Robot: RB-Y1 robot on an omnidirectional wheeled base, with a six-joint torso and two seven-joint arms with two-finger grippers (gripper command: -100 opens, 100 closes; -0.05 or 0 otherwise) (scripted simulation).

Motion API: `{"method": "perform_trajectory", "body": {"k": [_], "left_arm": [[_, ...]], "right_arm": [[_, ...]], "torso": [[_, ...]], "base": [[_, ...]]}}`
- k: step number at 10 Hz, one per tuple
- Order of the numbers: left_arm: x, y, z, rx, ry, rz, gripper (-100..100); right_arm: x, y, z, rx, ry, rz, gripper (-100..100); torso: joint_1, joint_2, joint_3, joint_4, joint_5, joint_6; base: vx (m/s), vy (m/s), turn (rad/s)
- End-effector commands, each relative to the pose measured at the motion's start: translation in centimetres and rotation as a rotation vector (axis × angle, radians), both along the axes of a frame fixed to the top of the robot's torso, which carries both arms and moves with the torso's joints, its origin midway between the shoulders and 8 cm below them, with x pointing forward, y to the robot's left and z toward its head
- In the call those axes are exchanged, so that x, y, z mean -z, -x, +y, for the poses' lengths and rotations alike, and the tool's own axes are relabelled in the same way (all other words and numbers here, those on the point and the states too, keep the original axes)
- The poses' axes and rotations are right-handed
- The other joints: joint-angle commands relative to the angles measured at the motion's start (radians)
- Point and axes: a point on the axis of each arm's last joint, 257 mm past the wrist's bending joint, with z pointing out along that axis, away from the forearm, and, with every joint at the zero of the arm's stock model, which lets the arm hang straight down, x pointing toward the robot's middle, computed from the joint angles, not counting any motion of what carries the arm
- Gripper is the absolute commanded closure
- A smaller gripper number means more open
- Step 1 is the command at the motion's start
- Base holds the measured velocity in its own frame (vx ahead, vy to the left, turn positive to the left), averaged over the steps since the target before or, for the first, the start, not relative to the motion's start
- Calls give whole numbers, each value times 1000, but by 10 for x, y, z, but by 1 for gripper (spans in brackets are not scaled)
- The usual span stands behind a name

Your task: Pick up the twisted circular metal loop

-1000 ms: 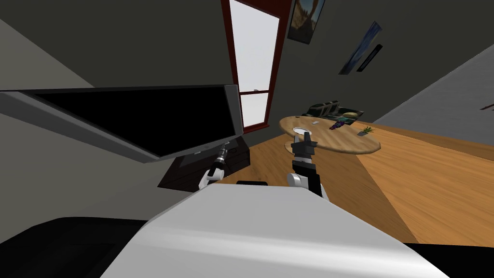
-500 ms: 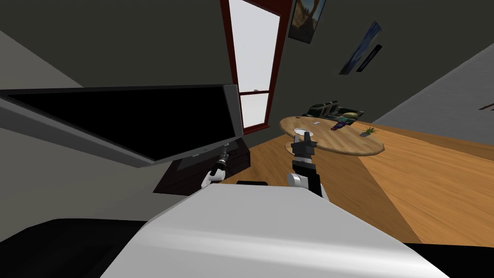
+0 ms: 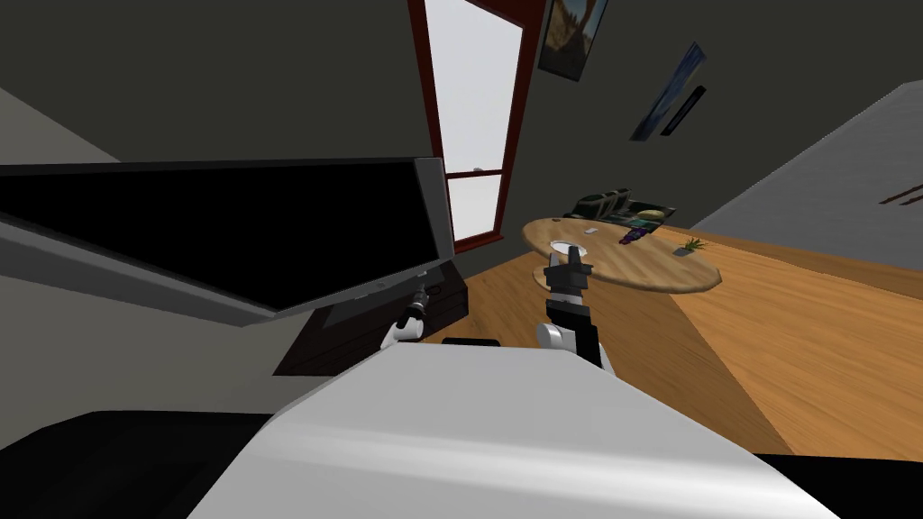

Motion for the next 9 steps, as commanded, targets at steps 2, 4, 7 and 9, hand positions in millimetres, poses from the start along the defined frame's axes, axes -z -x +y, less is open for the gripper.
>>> {"method": "perform_trajectory", "body": {"k": [2,4,7,9], "left_arm": [[30,9,-3,-26,53,70,-100],[54,18,-14,-50,110,126,-100],[63,20,-22,-60,139,146,-100],[68,20,-24,-61,142,146,-100]], "right_arm": [[0,0,0,0,0,0,0],[0,0,0,0,0,0,0],[0,0,0,0,0,0,0],[0,0,0,0,0,0,0]], "torso": [[0,0,0,0,0,0],[0,1,1,0,0,0],[1,-1,0,0,0,0],[-2,5,3,1,-1,0]], "base": [[105,43,-40],[99,42,-52],[96,45,-33],[26,6,-1]]}}
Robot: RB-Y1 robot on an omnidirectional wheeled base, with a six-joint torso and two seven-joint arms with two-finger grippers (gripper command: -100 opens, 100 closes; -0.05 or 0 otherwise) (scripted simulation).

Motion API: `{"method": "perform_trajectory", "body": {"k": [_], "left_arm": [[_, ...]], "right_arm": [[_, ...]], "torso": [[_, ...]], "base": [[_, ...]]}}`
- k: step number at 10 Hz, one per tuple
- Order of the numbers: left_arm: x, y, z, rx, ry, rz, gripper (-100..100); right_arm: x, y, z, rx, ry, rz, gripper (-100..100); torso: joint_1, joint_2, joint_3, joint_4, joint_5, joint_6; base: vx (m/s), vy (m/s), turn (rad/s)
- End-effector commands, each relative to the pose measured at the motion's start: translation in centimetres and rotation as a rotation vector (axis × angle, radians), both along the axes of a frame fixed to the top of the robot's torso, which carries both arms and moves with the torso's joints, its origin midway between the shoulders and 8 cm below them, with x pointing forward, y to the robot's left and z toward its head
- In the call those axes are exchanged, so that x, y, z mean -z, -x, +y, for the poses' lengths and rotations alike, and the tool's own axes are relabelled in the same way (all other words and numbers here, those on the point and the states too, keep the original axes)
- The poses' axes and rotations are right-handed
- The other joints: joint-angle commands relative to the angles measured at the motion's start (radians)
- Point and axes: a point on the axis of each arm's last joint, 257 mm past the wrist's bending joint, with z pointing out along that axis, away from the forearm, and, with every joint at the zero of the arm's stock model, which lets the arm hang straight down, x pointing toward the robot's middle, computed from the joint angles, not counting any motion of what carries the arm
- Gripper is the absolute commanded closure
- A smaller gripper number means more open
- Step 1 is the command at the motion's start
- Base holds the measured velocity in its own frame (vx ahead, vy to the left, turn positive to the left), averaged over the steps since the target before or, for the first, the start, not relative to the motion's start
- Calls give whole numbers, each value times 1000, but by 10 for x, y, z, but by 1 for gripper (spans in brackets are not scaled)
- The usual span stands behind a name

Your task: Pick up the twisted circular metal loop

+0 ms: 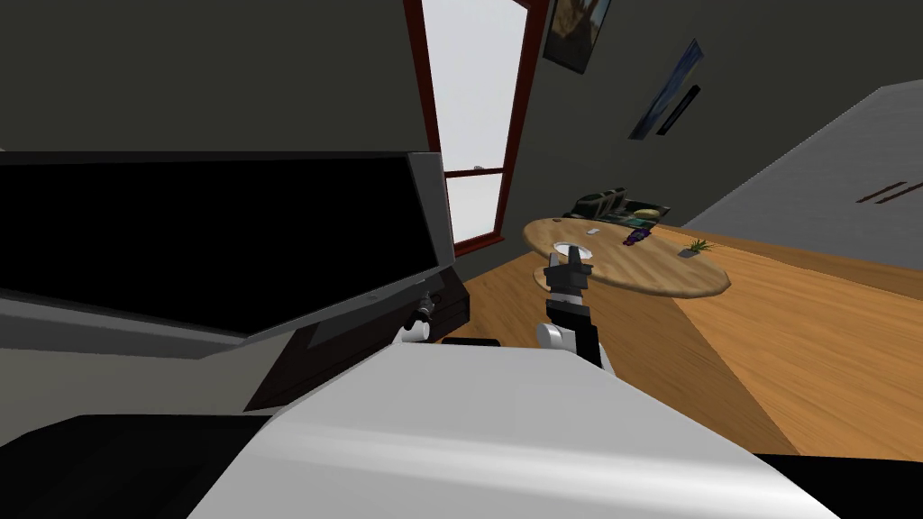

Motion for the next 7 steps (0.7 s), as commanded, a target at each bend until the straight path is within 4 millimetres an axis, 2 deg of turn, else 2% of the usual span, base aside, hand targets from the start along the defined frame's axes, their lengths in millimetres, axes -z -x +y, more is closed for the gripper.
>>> {"method": "perform_trajectory", "body": {"k": [1,2,3,7], "left_arm": [[4,-1,-1,-1,0,-4,-100],[2,0,0,0,0,-2,-100],[2,0,0,-1,0,-3,100],[4,1,-1,0,1,1,100]], "right_arm": [[0,0,0,0,0,0,0],[0,0,0,0,0,0,0],[0,0,0,0,0,0,0],[0,0,0,0,0,0,0]], "torso": [[0,0,0,0,0,0],[1,-1,-1,0,0,0],[0,0,0,0,0,0],[0,1,1,1,-1,0]], "base": [[68,25,-4],[31,14,-3],[5,2,0],[0,0,0]]}}
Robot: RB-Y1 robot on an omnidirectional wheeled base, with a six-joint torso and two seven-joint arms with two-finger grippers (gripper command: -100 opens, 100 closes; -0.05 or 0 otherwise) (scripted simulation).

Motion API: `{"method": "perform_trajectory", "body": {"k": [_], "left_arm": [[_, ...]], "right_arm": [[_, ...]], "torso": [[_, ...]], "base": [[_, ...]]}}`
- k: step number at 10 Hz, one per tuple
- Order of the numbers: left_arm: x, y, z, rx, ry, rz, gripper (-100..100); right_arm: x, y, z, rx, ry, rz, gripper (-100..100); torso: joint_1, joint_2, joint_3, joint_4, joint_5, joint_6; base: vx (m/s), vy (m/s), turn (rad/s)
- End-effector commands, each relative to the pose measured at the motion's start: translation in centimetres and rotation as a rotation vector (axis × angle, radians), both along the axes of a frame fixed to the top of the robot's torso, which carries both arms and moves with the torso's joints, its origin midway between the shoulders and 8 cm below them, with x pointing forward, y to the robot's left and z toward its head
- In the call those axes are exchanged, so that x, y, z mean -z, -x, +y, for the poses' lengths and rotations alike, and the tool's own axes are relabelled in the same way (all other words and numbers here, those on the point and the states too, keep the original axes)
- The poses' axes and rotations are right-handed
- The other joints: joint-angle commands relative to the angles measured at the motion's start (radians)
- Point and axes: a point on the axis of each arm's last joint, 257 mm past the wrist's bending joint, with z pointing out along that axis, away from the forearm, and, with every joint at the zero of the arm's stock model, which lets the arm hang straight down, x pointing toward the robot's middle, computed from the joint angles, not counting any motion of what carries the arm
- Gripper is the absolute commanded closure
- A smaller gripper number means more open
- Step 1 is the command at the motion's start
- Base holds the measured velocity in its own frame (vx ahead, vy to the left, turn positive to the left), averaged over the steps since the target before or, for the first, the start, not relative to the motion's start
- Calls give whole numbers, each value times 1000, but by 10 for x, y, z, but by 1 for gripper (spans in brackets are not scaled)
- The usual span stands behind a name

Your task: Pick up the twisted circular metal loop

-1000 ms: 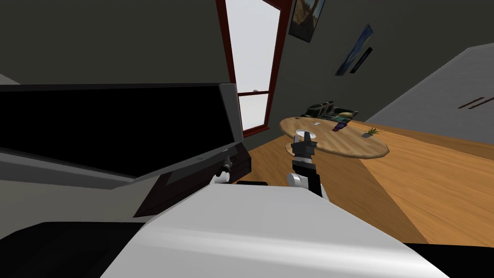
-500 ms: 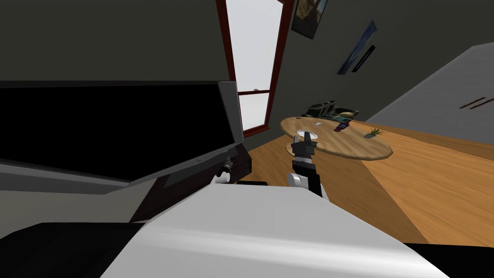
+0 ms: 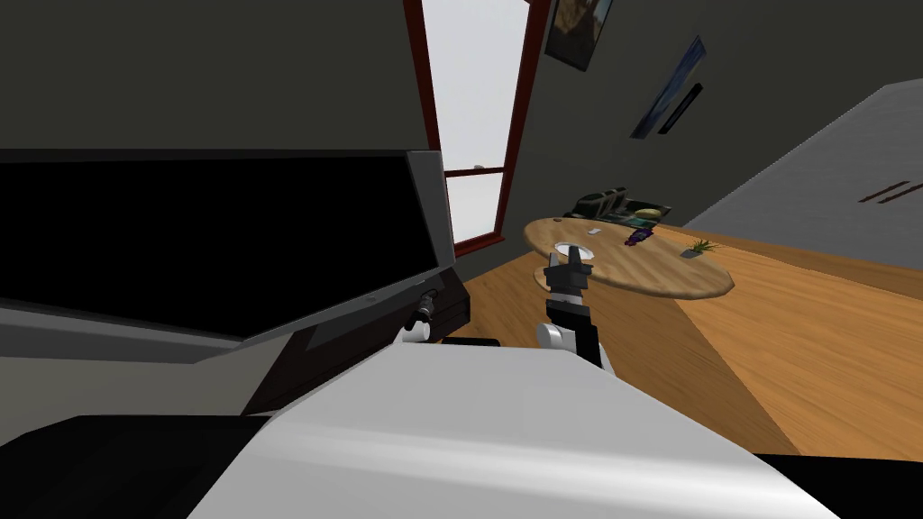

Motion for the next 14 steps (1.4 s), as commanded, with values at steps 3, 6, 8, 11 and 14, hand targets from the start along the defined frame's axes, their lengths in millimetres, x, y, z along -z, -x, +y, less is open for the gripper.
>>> {"method": "perform_trajectory", "body": {"k": [3,6,8,11,14], "left_arm": [[-5,-6,19,13,-31,10,-100],[-11,-18,24,21,-18,23,-100],[-12,-22,18,15,17,31,-100],[-13,-19,28,-20,44,35,-100],[-13,-17,31,-32,28,28,-100]], "right_arm": [[0,0,0,0,0,0,0],[0,0,0,0,0,0,0],[0,0,0,0,0,0,0],[0,0,0,0,0,0,0],[0,0,0,0,0,0,0]], "torso": [[-1,2,1,0,0,0],[-7,9,5,2,-1,0],[-6,8,5,2,-1,0],[-1,-3,-1,0,0,1],[9,-10,-6,-2,2,0]], "base": [[-41,-35,56],[-144,-101,111],[-111,-80,65],[56,6,-153],[146,143,-110]]}}
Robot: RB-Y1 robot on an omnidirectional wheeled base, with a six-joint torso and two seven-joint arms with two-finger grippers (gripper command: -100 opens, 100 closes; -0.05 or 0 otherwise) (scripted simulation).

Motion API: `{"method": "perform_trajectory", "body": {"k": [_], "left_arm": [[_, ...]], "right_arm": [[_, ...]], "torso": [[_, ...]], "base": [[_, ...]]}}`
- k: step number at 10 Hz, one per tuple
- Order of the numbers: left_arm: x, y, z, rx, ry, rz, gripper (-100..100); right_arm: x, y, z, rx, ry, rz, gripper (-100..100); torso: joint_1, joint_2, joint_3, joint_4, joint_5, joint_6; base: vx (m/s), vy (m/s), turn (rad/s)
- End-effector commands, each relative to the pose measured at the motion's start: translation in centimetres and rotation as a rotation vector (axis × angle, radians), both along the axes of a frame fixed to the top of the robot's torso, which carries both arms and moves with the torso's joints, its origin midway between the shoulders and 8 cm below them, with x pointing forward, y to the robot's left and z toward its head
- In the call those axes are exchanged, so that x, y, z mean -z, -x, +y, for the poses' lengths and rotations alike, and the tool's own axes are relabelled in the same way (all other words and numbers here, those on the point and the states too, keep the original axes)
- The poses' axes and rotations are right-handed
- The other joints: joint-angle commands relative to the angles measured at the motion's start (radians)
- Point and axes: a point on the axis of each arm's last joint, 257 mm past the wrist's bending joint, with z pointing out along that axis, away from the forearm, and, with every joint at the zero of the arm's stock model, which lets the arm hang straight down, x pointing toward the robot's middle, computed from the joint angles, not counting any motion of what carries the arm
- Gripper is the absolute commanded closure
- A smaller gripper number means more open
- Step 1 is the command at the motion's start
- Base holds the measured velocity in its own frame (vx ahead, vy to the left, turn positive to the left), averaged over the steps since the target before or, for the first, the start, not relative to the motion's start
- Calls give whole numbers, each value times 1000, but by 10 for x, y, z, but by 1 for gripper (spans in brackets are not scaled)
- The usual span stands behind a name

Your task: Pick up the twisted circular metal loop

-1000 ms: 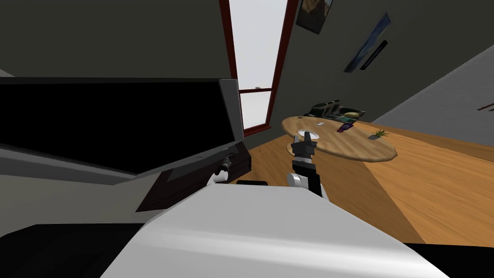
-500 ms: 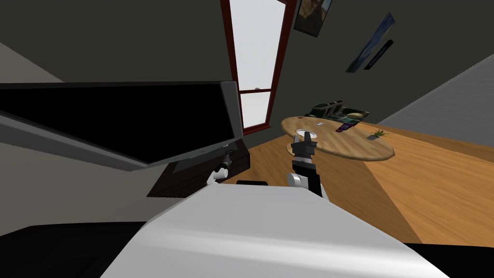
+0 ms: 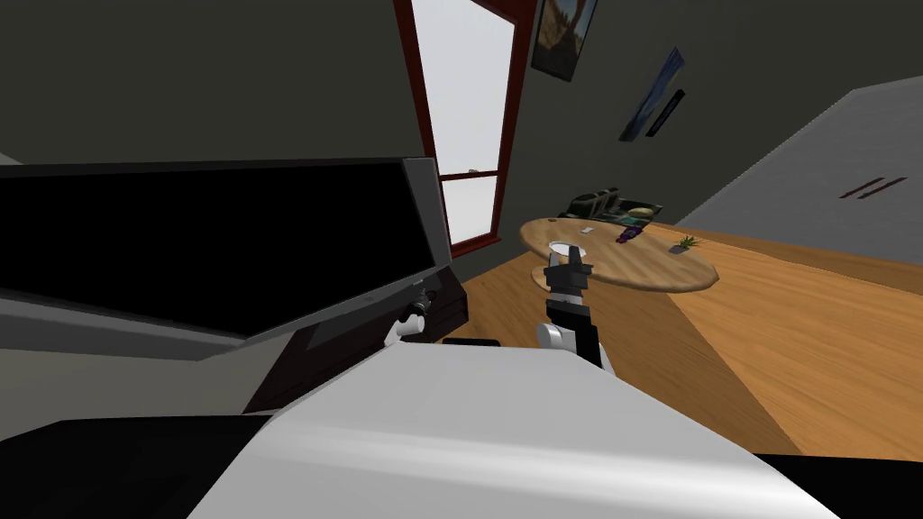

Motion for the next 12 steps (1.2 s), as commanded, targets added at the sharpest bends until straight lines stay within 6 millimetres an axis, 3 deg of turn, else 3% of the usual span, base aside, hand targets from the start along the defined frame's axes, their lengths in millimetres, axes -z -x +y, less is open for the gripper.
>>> {"method": "perform_trajectory", "body": {"k": [1,2,3,4,12], "left_arm": [[-2,-1,-3,-7,-1,-10,-100],[-1,-1,-2,-4,0,-5,-100],[-2,-1,-2,-5,-1,-7,0],[0,-8,4,-18,-4,-9,-100],[5,-32,22,-69,-3,-15,-100]], "right_arm": [[0,0,0,0,0,0,0],[0,0,0,0,0,0,0],[0,0,0,0,0,0,0],[0,0,0,0,0,0,0],[0,0,0,0,0,0,0]], "torso": [[0,0,0,0,0,0],[-2,-2,-1,0,0,0],[-6,2,1,0,-1,0],[-10,6,3,1,-2,0],[-10,11,6,2,-2,0]], "base": [[166,135,-89],[79,57,-18],[9,9,2],[-23,7,-88],[-32,9,-71]]}}
